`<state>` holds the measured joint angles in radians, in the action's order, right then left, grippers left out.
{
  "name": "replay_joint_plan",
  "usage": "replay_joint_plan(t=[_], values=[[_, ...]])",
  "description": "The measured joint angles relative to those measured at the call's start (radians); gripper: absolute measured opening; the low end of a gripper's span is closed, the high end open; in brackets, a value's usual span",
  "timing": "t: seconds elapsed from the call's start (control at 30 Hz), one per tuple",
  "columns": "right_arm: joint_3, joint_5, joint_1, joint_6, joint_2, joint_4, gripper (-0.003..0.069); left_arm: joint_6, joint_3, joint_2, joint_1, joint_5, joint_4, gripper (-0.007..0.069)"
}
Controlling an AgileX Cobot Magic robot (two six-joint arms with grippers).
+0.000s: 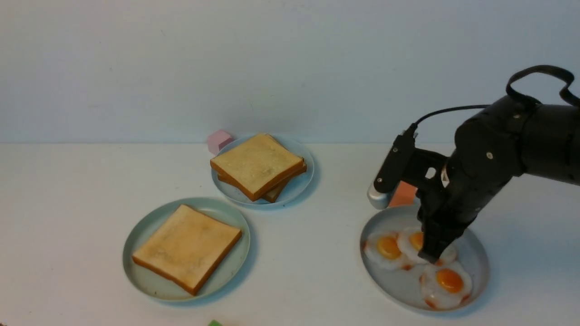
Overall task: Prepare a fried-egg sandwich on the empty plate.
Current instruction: Use the right arm to grab a fried egg
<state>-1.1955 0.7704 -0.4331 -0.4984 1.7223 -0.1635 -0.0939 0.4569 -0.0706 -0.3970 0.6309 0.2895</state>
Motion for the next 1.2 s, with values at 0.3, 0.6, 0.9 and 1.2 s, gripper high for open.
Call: replay_joint_plan(t=[0.3,0.6,0.9,1.2], values=[[-0.005,0.021,-0.044,0.067,-0.021,-0.007,0.0000,0.000,0.000,0.000,0.000,0.011,-0.045,-0.0013],[-0.012,-0.020,0.062,0.045,0.075,0.097,0.0139,0.000,0.000,0.000,0.000,0.049,-0.049,-0.0013],[-0.034,-0.024,0.138,-0.296,0.151,0.300,0.0651,0.000,0.000,0.000,0.000,0.055,-0.048,-0.0013],[-0.042,-0.083,0.155,-0.317,0.232,0.272,0.0635,0.000,0.000,0.000,0.000,0.055,-0.048,-0.0013]])
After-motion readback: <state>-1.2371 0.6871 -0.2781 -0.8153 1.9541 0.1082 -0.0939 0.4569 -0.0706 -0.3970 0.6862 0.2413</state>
